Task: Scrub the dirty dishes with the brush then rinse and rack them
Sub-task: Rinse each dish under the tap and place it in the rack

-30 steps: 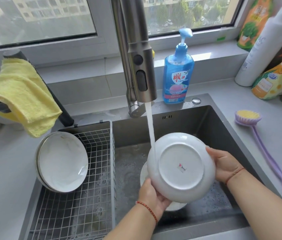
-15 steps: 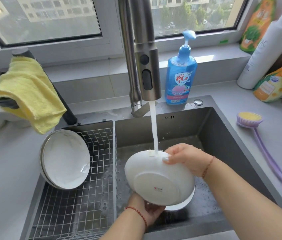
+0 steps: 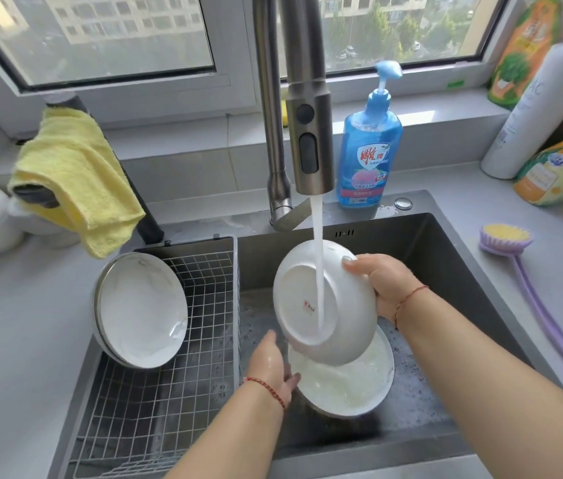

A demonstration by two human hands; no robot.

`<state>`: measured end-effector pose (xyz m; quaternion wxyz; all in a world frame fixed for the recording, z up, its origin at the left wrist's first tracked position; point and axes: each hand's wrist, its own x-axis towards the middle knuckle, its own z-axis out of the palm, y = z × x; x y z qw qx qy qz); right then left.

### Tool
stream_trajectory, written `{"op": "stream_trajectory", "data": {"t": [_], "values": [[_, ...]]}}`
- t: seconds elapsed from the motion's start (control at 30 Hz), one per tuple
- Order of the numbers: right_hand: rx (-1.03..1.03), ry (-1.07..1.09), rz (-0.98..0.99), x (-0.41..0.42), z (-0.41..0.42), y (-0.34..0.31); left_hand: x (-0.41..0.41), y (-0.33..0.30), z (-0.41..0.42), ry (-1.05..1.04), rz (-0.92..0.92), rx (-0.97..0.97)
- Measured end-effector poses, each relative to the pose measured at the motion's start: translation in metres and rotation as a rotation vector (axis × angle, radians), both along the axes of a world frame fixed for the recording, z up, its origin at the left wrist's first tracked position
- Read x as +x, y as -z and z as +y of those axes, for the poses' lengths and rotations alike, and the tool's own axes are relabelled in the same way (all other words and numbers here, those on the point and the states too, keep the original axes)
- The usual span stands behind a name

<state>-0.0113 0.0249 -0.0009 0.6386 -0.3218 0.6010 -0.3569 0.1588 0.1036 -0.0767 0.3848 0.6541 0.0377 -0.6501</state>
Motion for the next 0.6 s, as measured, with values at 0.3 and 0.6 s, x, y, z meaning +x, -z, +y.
{"op": "stream_trajectory", "data": {"t": [0.3,0.6], "values": [[-0.909,-0.466,1.223,0.032,0.085,0.031,-0.013,-0.043,-0.014,0.104,0.301,-0.313],[-0.592,-0.894,0.585,0.053,0.092,0.031,0.0,-0.033,0.008,-0.009,0.369,-0.304]]}}
